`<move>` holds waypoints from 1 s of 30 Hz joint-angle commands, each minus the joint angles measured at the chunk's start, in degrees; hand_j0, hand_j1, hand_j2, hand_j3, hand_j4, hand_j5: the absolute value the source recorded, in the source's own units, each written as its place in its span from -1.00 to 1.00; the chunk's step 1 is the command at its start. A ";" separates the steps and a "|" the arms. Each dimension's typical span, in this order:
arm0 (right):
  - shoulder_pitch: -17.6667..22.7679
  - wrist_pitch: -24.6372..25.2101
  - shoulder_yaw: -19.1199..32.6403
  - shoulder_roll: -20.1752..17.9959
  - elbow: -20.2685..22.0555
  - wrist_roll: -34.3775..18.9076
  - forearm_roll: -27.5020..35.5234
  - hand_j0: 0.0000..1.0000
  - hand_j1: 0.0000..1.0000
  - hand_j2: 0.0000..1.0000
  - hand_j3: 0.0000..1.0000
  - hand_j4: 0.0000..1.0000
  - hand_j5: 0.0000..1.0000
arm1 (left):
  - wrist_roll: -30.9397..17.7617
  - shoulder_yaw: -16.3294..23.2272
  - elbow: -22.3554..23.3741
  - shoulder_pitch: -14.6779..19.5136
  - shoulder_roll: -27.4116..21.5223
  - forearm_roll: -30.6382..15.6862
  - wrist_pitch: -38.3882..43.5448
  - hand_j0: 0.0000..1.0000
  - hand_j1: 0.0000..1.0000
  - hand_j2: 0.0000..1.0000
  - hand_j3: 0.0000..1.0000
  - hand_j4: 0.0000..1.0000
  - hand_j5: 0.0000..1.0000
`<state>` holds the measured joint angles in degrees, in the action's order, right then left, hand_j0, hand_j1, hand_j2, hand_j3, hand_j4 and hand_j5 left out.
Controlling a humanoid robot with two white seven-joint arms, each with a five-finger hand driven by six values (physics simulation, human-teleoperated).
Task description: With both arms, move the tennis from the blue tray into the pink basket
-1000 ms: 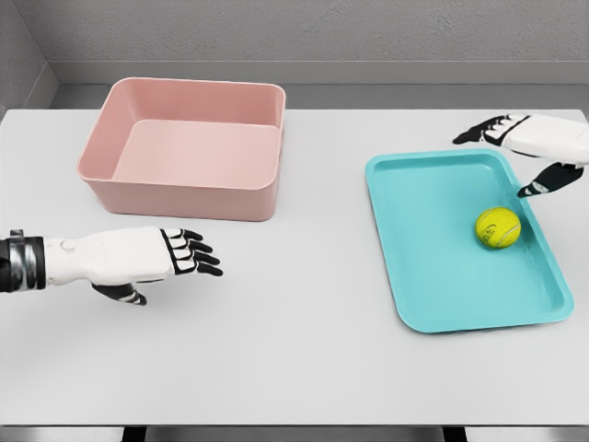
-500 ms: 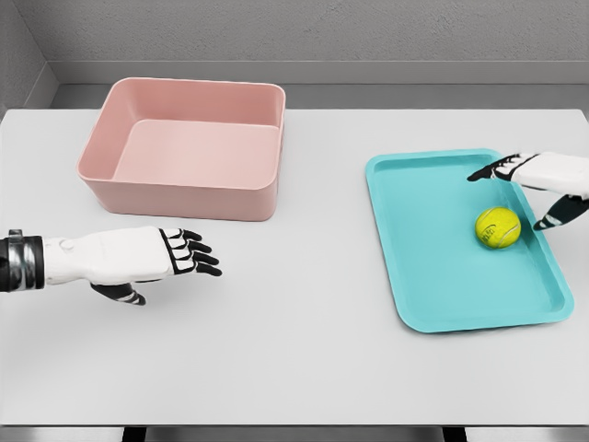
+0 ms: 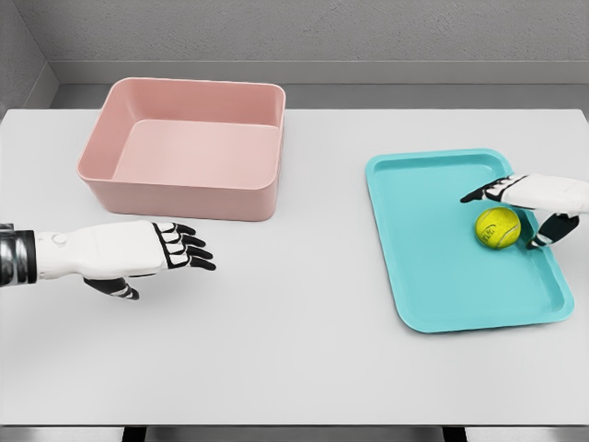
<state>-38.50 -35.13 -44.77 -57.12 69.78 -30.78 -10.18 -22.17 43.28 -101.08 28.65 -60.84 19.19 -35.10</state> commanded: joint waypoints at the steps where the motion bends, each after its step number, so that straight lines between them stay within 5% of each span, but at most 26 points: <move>1: -0.09 0.13 -0.58 0.26 -0.08 0.02 0.33 1.00 1.00 1.00 1.00 1.00 1.00 | 0.02 -0.03 -0.08 0.00 0.02 -0.47 0.10 1.00 1.00 1.00 1.00 1.00 1.00; 18: -0.26 0.13 -1.90 1.58 -2.63 -0.24 0.16 0.81 0.81 0.81 0.81 0.81 0.81 | 0.02 -0.03 0.00 -0.09 -0.50 -0.99 0.10 1.00 1.00 1.00 1.00 1.00 1.00; 30: -0.26 0.13 -1.99 1.75 -2.63 -0.95 -0.11 0.25 0.25 0.25 0.25 0.25 0.25 | 0.11 -0.03 -0.08 -0.09 -0.50 -0.99 0.10 1.00 1.00 1.00 1.00 1.00 1.00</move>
<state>-38.76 -35.11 -46.78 -55.34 67.15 -31.70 -10.57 -22.09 43.27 -101.10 28.65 -61.22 18.55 -35.10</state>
